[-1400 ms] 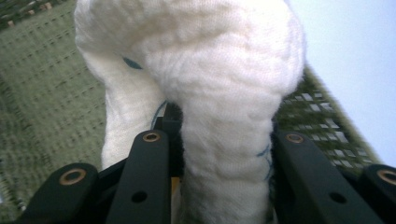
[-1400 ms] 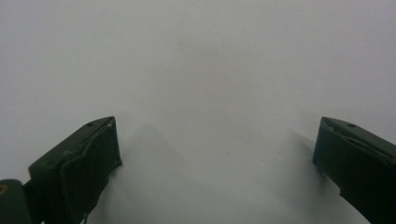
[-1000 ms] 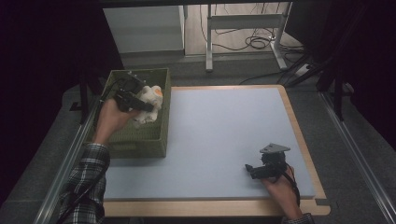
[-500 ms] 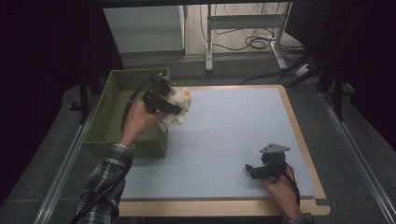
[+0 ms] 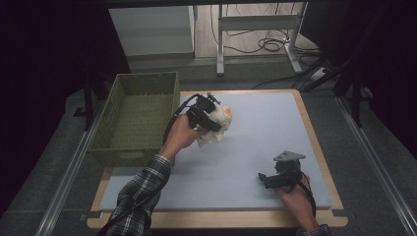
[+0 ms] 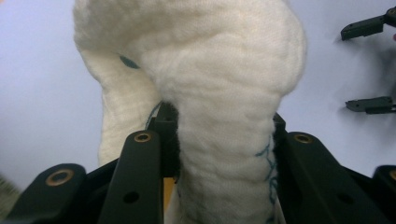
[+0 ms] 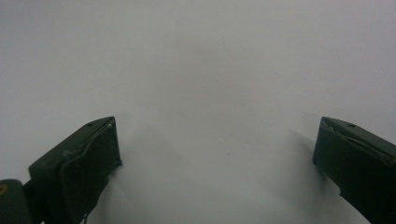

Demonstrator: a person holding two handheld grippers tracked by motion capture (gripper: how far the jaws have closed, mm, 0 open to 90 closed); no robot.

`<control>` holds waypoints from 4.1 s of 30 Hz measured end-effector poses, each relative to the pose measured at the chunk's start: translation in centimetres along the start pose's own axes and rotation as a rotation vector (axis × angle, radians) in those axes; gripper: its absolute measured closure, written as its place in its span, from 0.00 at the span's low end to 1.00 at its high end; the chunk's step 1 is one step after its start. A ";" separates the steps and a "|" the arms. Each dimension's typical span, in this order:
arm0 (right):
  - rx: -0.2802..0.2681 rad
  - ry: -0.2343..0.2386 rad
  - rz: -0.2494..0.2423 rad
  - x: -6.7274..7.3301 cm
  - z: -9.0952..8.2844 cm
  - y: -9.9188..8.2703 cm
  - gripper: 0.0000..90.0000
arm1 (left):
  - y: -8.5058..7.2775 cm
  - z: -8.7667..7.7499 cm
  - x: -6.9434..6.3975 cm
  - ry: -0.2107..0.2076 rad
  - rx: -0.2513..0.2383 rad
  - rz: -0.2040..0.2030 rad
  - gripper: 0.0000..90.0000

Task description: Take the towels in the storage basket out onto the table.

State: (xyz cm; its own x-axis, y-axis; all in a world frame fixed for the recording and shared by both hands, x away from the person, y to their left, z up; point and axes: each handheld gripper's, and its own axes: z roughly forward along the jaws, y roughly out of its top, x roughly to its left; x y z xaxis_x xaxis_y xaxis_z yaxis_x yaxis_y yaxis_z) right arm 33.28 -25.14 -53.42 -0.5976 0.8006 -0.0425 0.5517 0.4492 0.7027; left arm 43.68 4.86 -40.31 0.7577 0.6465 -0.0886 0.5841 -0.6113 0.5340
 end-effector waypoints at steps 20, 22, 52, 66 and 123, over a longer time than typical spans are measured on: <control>0.000 0.002 0.002 0.0 0.0 0.0 0.01 | 0.8 9.2 -2.9 0.014 0.054 0.049 0.64; 0.001 0.002 0.002 0.0 0.0 0.0 0.01 | 0.5 10.2 -3.1 0.023 0.061 0.048 0.57; 0.001 0.002 0.001 0.0 0.0 0.0 0.01 | -3.1 4.3 -4.6 -0.029 -0.010 0.129 0.25; 0.001 0.003 0.002 -0.1 0.0 0.0 0.01 | -2.8 5.2 -3.5 0.052 -0.005 0.110 0.84; 0.010 0.105 -0.110 -3.3 -5.3 7.3 0.96 | -4.3 1.7 0.3 0.064 -0.113 -0.074 0.87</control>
State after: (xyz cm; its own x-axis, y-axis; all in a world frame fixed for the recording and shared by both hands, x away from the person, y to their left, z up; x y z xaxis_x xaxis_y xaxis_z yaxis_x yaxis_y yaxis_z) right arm 36.14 -26.59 -44.39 -0.7116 0.7012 -0.0440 0.4854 0.5359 0.6908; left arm 41.91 6.92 -44.02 0.6915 0.7180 -0.0795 0.5984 -0.5077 0.6199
